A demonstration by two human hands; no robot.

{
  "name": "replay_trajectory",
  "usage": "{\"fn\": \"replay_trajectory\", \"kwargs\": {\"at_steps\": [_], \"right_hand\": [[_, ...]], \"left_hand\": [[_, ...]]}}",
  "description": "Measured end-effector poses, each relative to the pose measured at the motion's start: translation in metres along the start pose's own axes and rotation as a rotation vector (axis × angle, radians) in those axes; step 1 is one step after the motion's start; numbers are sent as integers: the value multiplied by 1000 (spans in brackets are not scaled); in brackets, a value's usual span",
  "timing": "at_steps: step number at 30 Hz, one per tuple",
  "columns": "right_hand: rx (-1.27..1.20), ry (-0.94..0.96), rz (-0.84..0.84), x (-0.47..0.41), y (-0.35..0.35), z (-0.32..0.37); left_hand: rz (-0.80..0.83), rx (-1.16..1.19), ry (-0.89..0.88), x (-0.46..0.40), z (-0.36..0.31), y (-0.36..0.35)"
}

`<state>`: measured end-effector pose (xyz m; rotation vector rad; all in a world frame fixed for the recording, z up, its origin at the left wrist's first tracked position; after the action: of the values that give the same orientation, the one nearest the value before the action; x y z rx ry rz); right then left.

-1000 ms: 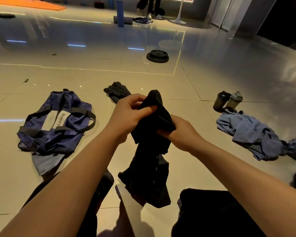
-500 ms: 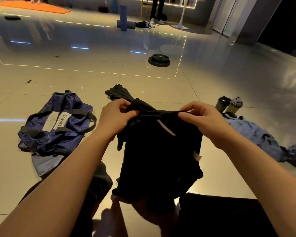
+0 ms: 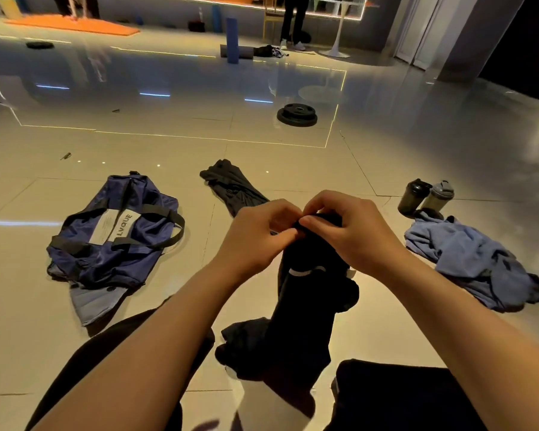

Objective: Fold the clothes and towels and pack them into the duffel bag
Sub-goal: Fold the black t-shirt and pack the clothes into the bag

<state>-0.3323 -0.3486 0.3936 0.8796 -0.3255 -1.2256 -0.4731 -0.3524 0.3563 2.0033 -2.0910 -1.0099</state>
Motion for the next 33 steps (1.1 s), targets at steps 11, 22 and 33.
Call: {"fn": "replay_trajectory", "kwargs": {"at_steps": [11, 22, 33], "right_hand": [[55, -150, 201, 2, -12, -31], [-466, -262, 87, 1, 16, -24], [-220, -399, 116, -4, 8, -37]], "left_hand": [[-187, -217, 2, -2, 6, 35], [317, 458, 293, 11, 13, 29], [297, -130, 82, 21, -3, 17]]}}
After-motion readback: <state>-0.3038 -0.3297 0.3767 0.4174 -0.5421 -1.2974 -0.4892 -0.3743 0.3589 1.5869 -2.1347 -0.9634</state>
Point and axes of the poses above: each hand's wrist, its own x-axis away from the middle knuckle, its own y-axis out of the back of the hand, z = x × y, the point moved 5 cm from there along -x, towards the middle knuckle, and after that the axes turned 1 degree about x, right-handed, at the moved point
